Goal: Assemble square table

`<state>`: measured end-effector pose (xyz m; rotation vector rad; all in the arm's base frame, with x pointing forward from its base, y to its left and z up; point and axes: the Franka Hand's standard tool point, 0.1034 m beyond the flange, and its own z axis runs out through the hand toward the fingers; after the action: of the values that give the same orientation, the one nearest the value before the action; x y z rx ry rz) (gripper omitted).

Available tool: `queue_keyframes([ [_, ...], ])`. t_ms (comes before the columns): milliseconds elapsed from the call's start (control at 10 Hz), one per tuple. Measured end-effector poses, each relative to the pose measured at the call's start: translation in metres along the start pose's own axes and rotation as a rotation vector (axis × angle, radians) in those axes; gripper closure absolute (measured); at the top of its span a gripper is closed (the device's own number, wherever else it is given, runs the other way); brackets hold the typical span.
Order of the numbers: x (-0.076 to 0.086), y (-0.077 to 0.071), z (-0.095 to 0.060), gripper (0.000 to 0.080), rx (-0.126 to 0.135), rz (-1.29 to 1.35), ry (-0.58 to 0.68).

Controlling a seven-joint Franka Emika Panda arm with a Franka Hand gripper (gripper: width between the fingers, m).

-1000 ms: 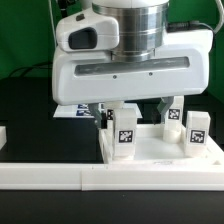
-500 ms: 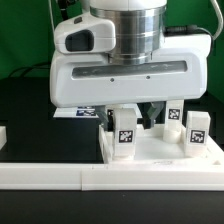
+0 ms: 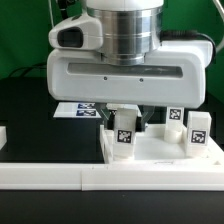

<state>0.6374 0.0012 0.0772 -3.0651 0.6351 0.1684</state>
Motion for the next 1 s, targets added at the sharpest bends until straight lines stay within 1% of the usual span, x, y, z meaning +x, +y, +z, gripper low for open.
queue_keyframes([
  [100, -0.0045, 0.0019, 0.0006, 0.0508, -0.001, 0.114, 0.019],
  [200, -0.0041, 0.0037, 0.0008, 0.0508, 0.01, 0.211, 0.035],
  [300, -0.005, 0.0055, 0.0009, 0.0508, 0.009, 0.415, 0.048],
  [500, -0.0033, 0.0083, 0.0007, 0.0508, 0.036, 0.654, 0.04],
  [600, -0.0021, 0.0074, 0.0004, 0.0508, 0.042, 0.861, 0.048],
  [700, -0.0023, 0.0075, 0.0003, 0.0508, 0.041, 0.923, 0.048],
  [900, -0.0047, 0.0082, 0.0007, 0.0508, 0.059, 1.194, 0.034],
  [1000, -0.0057, 0.009, 0.0007, 0.0508, 0.061, 1.247, 0.039],
])
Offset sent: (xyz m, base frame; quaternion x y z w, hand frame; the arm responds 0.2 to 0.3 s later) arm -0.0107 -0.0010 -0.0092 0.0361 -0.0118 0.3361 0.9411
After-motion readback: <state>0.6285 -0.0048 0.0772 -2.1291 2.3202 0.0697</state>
